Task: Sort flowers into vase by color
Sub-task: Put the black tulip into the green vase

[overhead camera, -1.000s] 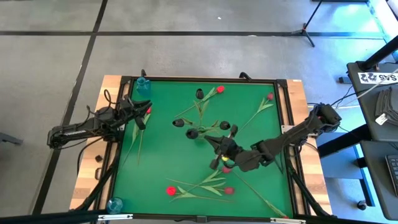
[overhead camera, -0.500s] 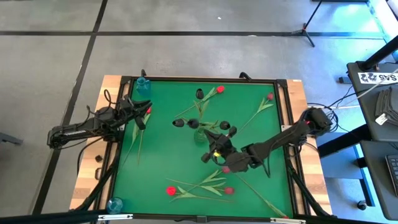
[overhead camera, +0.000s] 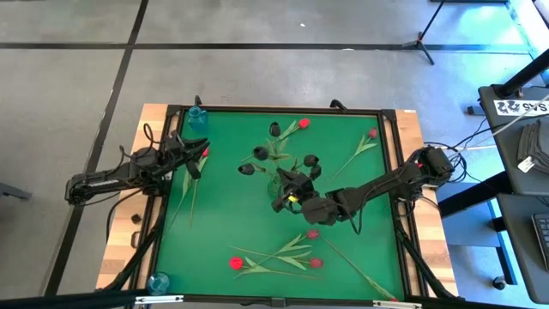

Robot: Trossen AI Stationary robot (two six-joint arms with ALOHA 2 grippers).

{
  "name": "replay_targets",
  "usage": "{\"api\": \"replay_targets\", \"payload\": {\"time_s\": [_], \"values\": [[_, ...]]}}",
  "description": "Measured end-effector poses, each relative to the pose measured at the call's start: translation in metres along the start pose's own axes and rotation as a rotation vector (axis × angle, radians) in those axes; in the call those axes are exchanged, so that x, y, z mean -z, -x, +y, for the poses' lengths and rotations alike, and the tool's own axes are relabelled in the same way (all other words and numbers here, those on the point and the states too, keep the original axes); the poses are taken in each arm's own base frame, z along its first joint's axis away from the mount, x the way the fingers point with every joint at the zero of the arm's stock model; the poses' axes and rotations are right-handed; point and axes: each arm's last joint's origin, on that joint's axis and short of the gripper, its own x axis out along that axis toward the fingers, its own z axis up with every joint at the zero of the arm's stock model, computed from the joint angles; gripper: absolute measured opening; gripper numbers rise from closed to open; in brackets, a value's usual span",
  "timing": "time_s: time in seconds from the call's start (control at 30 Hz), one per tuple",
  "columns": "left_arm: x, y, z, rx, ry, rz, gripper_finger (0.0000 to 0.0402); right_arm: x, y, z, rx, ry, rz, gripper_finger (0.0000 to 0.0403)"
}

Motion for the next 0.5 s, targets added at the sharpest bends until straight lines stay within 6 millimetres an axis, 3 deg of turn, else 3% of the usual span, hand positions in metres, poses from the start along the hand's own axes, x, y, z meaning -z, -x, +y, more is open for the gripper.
{"api": "replay_targets", "payload": {"time_s": [0.27,0.5], "values": [[0.0,0.0,0.0,0.0,0.0,0.0,0.0079,0.013,0.0,-0.004,-0.016,-0.029,0.088,0.0007],[0.0,0.0,0.0,0.0,0.0,0.0,0.0079,0.016,0.001,-0.004,-0.036,-0.047,0.118,0.0082]]}}
